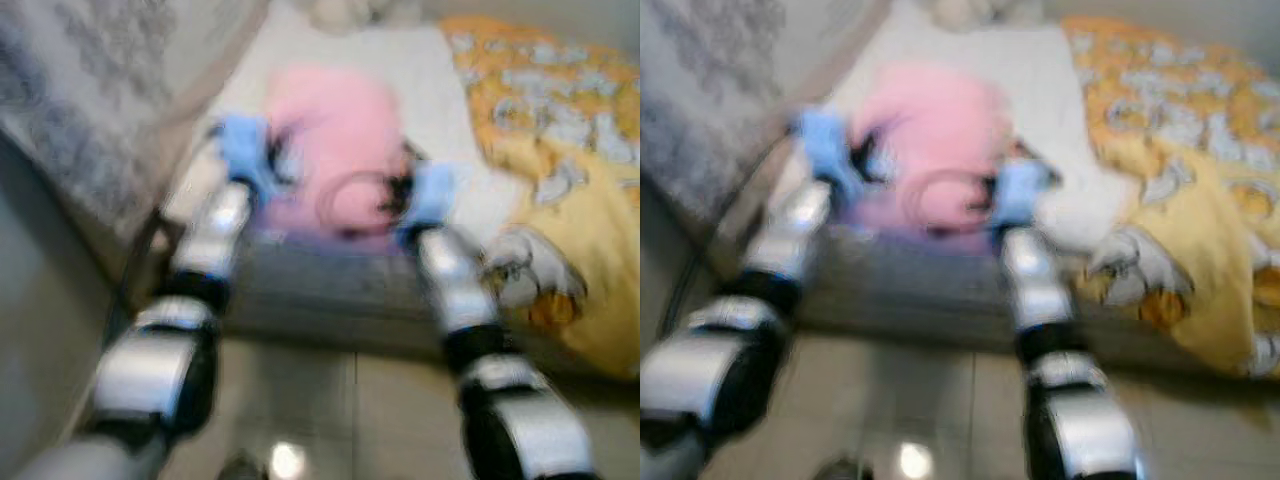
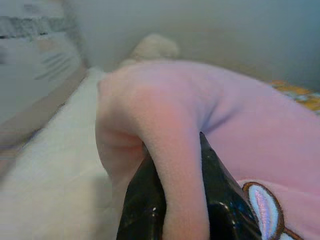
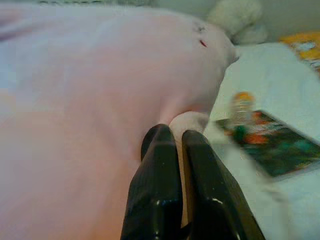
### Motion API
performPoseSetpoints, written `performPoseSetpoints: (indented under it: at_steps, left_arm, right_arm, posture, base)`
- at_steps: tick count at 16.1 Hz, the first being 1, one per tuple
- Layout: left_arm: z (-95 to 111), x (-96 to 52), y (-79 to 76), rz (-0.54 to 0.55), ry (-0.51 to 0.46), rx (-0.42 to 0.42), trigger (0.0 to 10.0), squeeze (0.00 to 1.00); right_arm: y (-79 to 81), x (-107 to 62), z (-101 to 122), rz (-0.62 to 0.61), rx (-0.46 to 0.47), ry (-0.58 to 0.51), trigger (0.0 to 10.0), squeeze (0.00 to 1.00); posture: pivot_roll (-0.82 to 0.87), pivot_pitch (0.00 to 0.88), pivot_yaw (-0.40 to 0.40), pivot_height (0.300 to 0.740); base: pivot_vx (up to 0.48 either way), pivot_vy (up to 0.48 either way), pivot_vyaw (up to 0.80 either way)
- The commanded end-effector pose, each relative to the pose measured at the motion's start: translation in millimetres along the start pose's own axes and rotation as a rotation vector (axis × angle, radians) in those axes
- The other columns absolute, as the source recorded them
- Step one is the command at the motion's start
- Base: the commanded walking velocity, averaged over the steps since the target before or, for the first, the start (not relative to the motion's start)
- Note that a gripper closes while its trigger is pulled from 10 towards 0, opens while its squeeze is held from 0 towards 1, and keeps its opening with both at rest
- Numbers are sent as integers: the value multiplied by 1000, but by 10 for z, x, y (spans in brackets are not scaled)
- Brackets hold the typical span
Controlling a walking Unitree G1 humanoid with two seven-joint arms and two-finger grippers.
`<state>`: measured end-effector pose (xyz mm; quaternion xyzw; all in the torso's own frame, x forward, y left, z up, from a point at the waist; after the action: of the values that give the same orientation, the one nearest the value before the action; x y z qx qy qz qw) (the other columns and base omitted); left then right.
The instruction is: Clean up the room
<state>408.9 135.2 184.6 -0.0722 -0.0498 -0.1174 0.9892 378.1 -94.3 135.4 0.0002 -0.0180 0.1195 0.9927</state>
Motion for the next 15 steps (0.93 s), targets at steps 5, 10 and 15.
performPoseSetpoints:
  at_steps: [5, 10, 15]
  left_arm:
    - [172, 75, -70, 3, -61, -1, 10000, 0]
    - [180, 94, -96, 1, -57, -1, 10000, 0]
    - [111, 109, -202, -34, -21, 48, 10000, 0]
  right_arm:
    - [-217, -35, 12, -59, -18, -7, 10000, 0]
    - [-235, -46, 0, -65, -22, -2, 10000, 0]
    - [-243, -57, -10, -71, -25, -3, 10000, 0]
  posture:
    - [80, 0, -53, 740]
    - [74, 0, -49, 740]
    - [68, 0, -43, 740]
  base:
    - [386, 284, 0]
    - [387, 283, 0]
    - [461, 57, 0]
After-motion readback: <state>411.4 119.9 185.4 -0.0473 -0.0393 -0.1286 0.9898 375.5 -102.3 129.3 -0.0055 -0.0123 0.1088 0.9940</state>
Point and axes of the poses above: a point about 5 cm out from each wrist's last joint towards the gripper, its own x axis pointing out of the wrist towards the gripper, its own z axis along the axis of the wrist's last joint, y = z × x, the point moved 1 cm from there along x, pointing out of the wrist towards the gripper, and after that the axes turned 8 degrees about -x, right-handed, at the moved point
